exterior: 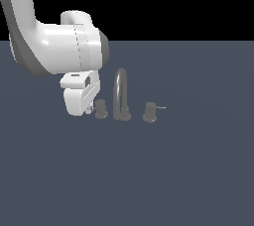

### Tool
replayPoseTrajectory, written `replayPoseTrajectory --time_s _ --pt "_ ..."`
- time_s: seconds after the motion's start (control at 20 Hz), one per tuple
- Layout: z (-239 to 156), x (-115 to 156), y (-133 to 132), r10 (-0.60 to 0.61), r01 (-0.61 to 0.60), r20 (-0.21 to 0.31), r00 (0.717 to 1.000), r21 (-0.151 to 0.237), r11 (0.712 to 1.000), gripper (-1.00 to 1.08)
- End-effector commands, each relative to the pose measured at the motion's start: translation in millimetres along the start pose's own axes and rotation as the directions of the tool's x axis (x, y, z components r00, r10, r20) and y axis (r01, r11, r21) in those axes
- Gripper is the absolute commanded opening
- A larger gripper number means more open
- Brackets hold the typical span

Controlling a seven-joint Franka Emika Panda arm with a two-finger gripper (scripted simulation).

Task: Turn on the faucet by rotating a designated handle.

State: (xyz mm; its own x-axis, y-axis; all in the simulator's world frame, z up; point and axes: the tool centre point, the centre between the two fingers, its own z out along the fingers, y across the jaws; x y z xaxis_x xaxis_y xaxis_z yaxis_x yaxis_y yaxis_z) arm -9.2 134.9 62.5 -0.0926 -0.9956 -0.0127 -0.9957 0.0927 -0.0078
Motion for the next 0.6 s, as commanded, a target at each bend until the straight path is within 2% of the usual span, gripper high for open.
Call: replayPoseTrajectory --time_s 0.0,0.05,0.1,0.45,0.55 --pt "-1 22 5 0.025 -0.025 -0.012 1.000 -0.007 1.000 -1.00" --pt "-1 22 5 0.025 -0.025 -0.012 1.000 -0.007 1.000 -1.00" --pt "0 5 5 0.002 -0.002 -0.001 1.000 -0.003 1.000 -1.00" --pt "-1 55 -4 0.024 -0.024 -0.012 1.000 -0.007 1.000 -1.00" --pt "-1 61 -5 0.026 -0.026 -0.013 1.000 -0.007 1.000 -1.00"
